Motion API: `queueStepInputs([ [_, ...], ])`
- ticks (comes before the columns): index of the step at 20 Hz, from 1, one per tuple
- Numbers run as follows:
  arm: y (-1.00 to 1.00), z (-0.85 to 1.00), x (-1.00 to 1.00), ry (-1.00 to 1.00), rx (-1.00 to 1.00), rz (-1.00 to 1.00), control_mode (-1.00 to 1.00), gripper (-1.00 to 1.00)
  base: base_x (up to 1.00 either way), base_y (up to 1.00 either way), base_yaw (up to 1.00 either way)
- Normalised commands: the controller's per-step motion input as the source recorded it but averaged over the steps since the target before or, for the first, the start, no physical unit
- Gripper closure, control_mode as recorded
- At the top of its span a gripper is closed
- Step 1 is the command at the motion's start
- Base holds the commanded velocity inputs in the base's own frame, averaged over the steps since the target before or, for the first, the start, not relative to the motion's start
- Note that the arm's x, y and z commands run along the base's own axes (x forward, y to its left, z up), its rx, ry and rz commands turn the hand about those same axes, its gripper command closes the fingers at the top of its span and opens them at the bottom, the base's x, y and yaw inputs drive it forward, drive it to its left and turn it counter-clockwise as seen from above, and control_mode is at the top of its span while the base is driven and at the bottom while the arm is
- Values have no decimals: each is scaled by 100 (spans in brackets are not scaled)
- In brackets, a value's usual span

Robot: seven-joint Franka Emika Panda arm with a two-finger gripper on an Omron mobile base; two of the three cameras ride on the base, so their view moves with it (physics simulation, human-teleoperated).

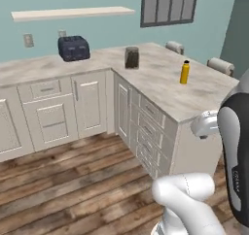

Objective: Pick the jar and jar from the dining table and place them in the open cabinet. Close the cabinet after placing the objects.

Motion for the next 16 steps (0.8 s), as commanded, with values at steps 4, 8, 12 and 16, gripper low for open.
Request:
queueStepInputs([
  [4, 0, 0, 0, 0, 0, 0, 100, -100, 34, 54, -63],
  [8, 0, 0, 0, 0, 0, 0, 100, -100, 31, 90, -53],
  [12, 0, 0, 0, 0, 0, 0, 100, -100, 24, 89, -53],
  [16, 0, 0, 0, 0, 0, 0, 100, -100, 23, 83, -53],
])
